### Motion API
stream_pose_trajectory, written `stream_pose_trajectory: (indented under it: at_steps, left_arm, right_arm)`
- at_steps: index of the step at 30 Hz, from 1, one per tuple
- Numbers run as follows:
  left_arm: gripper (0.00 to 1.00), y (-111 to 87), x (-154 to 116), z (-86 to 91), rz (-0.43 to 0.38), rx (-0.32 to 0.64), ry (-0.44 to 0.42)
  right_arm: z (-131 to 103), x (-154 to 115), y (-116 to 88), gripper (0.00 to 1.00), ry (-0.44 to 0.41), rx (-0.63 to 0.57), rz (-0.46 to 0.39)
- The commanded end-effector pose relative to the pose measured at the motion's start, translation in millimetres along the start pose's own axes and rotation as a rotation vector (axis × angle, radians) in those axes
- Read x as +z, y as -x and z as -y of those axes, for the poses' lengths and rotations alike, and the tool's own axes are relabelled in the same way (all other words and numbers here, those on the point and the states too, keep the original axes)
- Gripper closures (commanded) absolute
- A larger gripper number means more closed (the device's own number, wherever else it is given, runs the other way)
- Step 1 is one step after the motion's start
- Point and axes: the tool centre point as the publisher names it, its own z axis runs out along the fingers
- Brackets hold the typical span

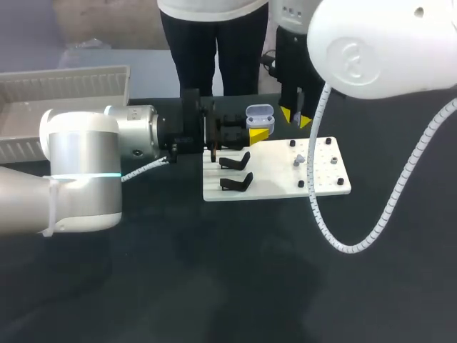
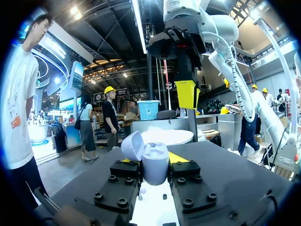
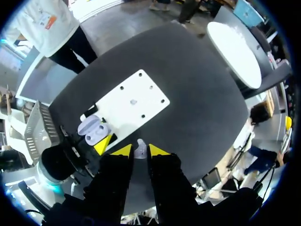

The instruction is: Pick up each earbud case from the left stands, insert the matching earbuds, close the lid, and place the case in the box.

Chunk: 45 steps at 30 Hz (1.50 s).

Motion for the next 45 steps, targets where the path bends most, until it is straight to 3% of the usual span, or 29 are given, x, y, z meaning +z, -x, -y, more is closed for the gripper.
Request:
stream_pose_trajectory:
  at_steps: [1, 8, 13, 26, 45]
  left_arm:
    - [1.00, -1.1, 0, 1.3, 0.005, 0.005, 0.006]
    - [1.00, -1.1, 0, 1.3, 0.005, 0.005, 0.006]
    - [1.00, -1.1, 0, 1.3, 0.005, 0.005, 0.006]
    - [1.00, -1.1, 0, 1.3, 0.005, 0.005, 0.006]
    - [1.00, -1.1, 0, 1.3, 0.005, 0.005, 0.006]
  right_arm:
    - [-27, -3, 6, 1.00, -0.026, -0.014, -0.008]
    - [-56, -1, 11, 1.00, -0.021, -0.037, -0.005]
    - [-65, 2, 11, 1.00, -0.035, -0.023, 0.002]
    - [-62, 11, 2, 1.00, -0.039, 0.000, 0.003]
    - [-59, 28, 8, 1.00, -0.056, 0.017, 0.015]
